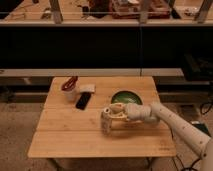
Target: Stand the bottle upright
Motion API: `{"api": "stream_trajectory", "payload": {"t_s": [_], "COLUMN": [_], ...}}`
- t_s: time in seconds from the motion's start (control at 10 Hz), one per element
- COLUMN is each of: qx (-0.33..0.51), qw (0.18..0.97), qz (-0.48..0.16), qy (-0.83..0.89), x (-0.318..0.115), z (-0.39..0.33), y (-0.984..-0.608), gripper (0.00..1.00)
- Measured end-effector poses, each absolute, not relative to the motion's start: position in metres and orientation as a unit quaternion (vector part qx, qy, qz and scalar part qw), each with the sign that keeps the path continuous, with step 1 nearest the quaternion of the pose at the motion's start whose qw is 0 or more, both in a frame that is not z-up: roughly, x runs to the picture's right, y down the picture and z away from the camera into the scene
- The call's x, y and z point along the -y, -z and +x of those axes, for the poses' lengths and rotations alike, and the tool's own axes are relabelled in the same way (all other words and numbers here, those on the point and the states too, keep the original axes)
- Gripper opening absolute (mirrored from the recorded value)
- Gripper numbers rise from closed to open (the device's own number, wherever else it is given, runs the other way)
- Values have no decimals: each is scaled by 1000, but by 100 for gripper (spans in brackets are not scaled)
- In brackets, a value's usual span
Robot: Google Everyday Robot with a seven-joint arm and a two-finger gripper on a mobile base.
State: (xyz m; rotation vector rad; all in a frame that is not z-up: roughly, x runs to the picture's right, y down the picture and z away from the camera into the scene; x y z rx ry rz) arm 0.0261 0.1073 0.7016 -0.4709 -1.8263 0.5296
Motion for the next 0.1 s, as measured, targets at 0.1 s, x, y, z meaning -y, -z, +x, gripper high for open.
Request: {"api": "stream_trajectory", "payload": {"t_s": [0.1], "qx": [776], "qw": [553], "qz": [-202], "qy": [-228], "x": [-108], "z": [25], "y": [-702], "gripper": [49]}}
